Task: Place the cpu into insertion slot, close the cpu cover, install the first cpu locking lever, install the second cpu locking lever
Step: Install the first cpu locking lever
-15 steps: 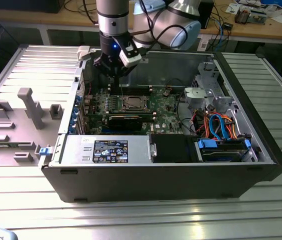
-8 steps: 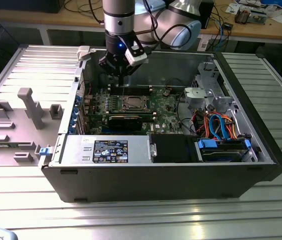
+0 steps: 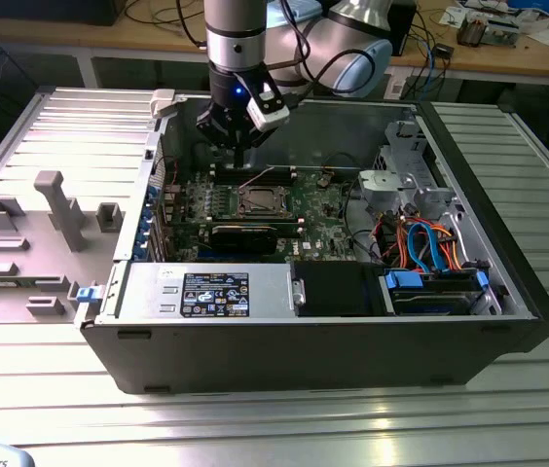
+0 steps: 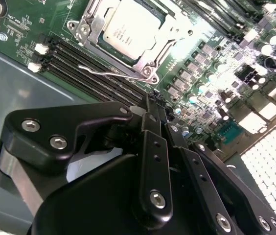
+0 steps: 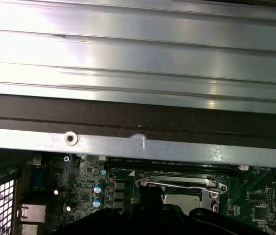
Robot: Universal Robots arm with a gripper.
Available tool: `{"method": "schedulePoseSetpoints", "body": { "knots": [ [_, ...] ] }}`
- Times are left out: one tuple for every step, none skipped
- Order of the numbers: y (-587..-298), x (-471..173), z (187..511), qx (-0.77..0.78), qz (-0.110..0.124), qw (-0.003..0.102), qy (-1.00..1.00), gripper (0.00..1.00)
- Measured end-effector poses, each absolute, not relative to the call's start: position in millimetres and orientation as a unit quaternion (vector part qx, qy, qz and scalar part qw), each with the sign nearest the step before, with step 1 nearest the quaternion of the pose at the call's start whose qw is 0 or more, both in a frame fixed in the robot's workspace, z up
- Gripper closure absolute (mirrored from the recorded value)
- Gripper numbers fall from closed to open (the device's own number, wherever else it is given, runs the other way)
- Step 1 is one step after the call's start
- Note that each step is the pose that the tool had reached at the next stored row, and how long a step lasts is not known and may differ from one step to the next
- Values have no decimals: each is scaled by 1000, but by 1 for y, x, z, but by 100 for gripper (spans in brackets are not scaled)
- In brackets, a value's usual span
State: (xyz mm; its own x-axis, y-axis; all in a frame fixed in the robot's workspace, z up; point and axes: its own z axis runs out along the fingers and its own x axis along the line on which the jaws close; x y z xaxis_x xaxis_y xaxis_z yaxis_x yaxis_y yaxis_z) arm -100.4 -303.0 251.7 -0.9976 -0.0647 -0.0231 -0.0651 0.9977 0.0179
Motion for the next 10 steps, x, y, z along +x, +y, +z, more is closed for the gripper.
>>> {"method": "schedulePoseSetpoints", "body": {
  "knots": [
    [-303, -99, 251, -32, 9, 11, 999, 89],
    [-303, -99, 251, -31, 9, 11, 999, 89],
    [-303, -98, 250, -28, 9, 11, 999, 89],
    [-303, -98, 249, -27, 9, 11, 1000, 89],
    [-303, -98, 246, -26, 9, 11, 1000, 89],
    [-303, -97, 244, -26, 9, 11, 1000, 89],
    [-303, -96, 242, -25, 9, 11, 1000, 89],
    [-303, -95, 241, -25, 9, 11, 1000, 89],
    [-302, -94, 241, -25, 9, 11, 1000, 89],
    [-302, -93, 241, -25, 9, 11, 1000, 89]
  ]
}}
